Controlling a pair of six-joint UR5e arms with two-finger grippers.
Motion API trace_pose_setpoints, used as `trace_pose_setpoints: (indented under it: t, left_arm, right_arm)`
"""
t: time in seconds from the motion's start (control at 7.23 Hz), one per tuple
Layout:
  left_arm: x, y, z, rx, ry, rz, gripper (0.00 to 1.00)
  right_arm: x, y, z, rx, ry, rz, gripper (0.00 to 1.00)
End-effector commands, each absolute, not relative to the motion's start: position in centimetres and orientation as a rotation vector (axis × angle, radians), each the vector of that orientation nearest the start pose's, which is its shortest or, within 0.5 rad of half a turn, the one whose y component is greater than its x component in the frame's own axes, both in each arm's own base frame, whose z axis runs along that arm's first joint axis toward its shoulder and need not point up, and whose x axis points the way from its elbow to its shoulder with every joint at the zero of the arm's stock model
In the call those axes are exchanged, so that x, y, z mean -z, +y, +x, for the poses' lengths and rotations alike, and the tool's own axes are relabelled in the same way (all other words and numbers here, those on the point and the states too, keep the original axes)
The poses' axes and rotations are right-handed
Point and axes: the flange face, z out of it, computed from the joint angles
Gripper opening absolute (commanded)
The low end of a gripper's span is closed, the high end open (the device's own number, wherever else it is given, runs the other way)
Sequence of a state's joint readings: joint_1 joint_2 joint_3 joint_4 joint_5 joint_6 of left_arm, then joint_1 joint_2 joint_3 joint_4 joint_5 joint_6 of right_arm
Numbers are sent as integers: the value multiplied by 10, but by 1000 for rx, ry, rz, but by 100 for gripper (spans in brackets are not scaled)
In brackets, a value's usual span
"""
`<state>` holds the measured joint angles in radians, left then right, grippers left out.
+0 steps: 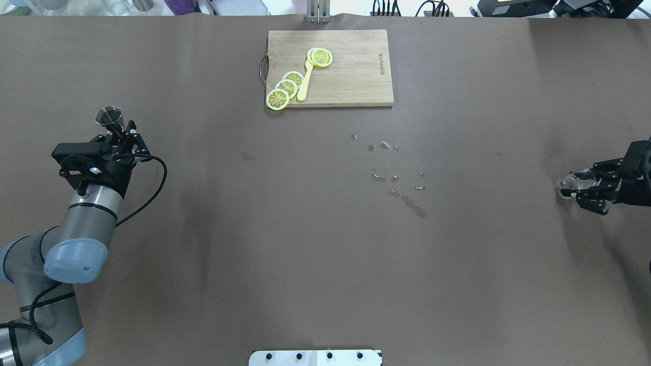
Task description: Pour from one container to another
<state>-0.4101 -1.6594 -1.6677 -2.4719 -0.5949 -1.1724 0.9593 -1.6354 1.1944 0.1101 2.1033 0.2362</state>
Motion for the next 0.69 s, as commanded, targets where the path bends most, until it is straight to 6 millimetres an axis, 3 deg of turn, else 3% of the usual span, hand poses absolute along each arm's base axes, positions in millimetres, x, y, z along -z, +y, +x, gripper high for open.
trace_pose_setpoints:
  t: [0.0,0.28,0.42,0.55]
  left_arm:
    - [-469,-403,404,632,483,1191,0]
    - [-477,-395,419,652,486,1182,0]
    - [-483,-401,437,674,492,1176,1]
    - [-484,-406,448,677,487,1177,8]
  right_arm:
    - [-695,-405,-183,651,-935,932,0]
    - [-695,-405,-183,652,-936,931,0]
    - [-695,-405,-183,652,-936,931,0]
    - [-694,-404,-183,656,-942,931,17]
